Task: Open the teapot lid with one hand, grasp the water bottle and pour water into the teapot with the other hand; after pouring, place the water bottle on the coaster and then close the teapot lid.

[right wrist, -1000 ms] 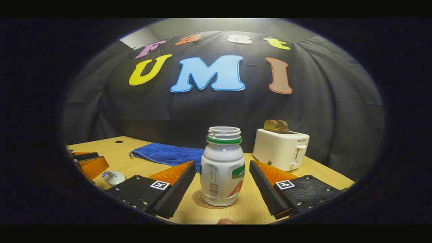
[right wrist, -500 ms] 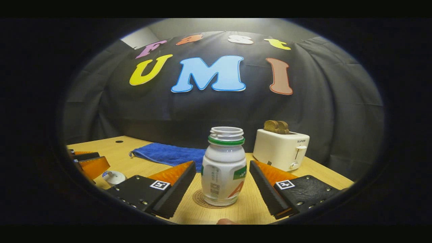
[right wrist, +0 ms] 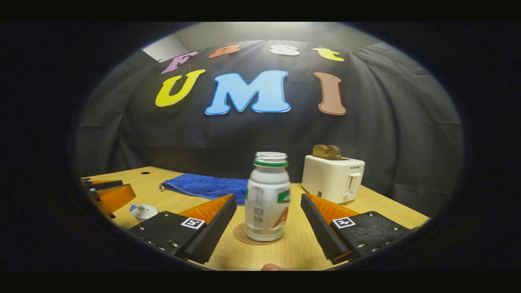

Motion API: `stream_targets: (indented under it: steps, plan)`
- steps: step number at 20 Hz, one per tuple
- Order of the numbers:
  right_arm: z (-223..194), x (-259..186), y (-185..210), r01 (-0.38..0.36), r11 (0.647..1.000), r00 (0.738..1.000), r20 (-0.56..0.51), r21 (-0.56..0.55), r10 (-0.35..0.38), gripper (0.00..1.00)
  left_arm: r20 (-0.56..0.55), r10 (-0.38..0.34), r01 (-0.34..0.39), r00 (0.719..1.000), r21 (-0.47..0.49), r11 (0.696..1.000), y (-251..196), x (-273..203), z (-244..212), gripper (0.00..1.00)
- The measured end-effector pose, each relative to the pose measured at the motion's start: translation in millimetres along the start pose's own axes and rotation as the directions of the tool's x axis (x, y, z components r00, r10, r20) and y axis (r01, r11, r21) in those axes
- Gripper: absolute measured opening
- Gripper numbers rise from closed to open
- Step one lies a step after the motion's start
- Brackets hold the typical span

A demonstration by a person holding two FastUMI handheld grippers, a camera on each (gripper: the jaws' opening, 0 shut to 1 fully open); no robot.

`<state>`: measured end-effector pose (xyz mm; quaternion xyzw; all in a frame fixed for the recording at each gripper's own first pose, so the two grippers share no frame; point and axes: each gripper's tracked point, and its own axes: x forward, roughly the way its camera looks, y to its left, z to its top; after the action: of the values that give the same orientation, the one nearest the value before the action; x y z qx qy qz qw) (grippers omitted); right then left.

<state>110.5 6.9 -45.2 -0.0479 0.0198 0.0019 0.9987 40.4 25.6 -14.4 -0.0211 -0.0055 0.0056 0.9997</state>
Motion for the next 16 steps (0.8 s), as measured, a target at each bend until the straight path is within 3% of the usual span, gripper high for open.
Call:
stream_targets:
  steps: [3, 6, 7, 16]
  plan:
    - [1, -20, -5, 0.008, 1.0, 1.0, 0.009, 0.0, -0.008, 0.98, -0.015, -0.007, 0.007, 1.0, 0.0, 1.0, -6, -16, -9, 0.55]
    - [-2, -44, -4, 0.005, 1.0, 1.0, 0.015, -0.003, -0.005, 0.98, -0.011, -0.001, 0.002, 1.0, 0.03, 1.0, -6, -35, -10, 0.55]
    - [-4, -52, -4, 0.002, 1.0, 1.0, 0.017, -0.004, -0.002, 0.98, -0.007, -0.002, 0.002, 1.0, 0.036, 0.999, -8, -41, -10, 0.49]
    - [-15, -95, 3, -0.005, 1.0, 1.0, 0.022, -0.024, 0.006, 0.98, -0.016, 0.009, -0.008, 1.0, 0.057, 0.998, -13, -62, -20, 0.55]
